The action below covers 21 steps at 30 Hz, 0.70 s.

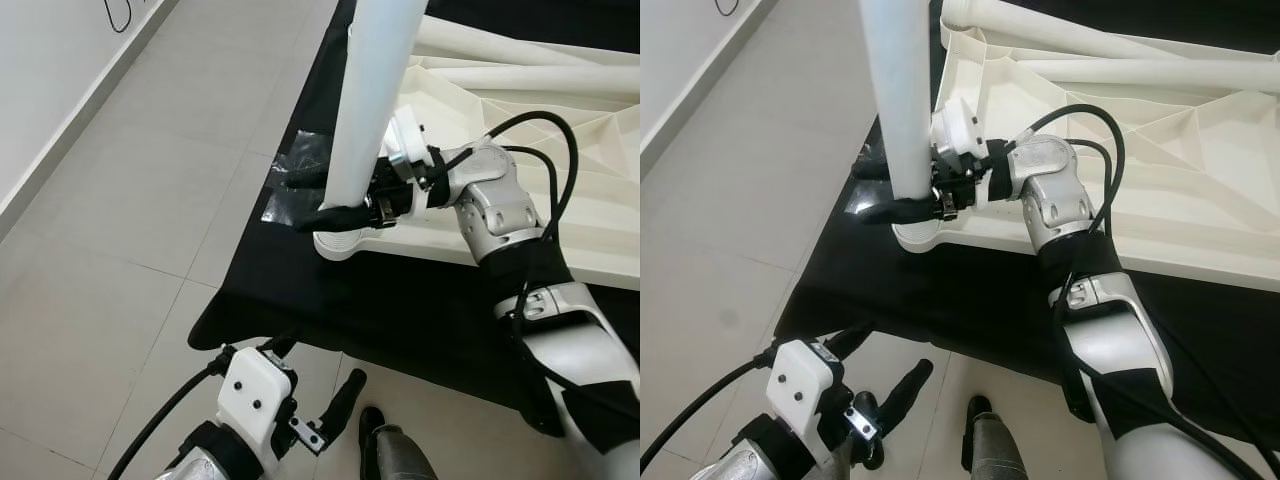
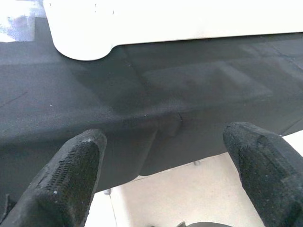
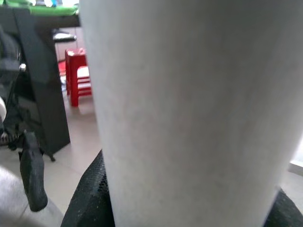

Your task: Building children table

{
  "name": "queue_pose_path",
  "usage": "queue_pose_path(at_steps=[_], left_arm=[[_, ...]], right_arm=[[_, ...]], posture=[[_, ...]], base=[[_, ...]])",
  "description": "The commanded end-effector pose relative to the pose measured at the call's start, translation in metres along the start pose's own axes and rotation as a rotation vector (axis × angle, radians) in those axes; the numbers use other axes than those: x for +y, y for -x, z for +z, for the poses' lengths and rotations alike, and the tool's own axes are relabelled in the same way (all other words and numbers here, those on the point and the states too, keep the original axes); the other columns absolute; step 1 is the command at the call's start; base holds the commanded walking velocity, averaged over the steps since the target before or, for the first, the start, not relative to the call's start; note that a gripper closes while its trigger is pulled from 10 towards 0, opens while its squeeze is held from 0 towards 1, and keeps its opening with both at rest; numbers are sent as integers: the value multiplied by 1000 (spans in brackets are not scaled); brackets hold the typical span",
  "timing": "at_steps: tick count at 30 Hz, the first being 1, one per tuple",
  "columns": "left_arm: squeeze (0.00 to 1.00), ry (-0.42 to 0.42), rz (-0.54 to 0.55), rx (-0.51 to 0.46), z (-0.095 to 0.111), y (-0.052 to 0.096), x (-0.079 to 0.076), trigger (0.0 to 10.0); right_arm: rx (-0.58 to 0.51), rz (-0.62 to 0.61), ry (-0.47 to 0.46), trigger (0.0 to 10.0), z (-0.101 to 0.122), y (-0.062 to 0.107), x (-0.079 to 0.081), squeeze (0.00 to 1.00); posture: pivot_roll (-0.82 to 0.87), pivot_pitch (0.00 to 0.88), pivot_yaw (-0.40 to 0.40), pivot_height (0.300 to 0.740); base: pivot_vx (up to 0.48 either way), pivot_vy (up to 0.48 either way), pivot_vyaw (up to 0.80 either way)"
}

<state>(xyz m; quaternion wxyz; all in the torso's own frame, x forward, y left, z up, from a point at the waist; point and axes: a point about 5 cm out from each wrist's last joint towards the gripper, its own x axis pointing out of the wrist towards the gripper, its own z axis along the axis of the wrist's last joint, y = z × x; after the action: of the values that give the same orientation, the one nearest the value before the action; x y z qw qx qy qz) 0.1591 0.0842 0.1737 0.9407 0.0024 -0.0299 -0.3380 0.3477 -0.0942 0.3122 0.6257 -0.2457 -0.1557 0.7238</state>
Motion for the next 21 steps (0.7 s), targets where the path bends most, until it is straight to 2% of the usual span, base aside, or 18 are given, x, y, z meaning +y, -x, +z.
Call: queue_pose_path(at_steps=[1, 17, 21], left_arm=[[0, 1, -11, 39, -5, 3, -2, 10000], [0, -3, -7, 34, -5, 1, -2, 10000], [0, 0, -5, 32, -6, 1, -1, 10000]], right_arm=[[134, 43, -129, 10000, -36, 2, 17, 0], [223, 132, -79, 10000, -34, -2, 18, 0], [187, 100, -107, 10000, -32, -4, 14, 0]], posture=[[129, 485, -2, 740], [123, 482, -12, 740], [117, 479, -15, 740]], base=[[0, 0, 0], [0, 0, 0], [0, 0, 0]])
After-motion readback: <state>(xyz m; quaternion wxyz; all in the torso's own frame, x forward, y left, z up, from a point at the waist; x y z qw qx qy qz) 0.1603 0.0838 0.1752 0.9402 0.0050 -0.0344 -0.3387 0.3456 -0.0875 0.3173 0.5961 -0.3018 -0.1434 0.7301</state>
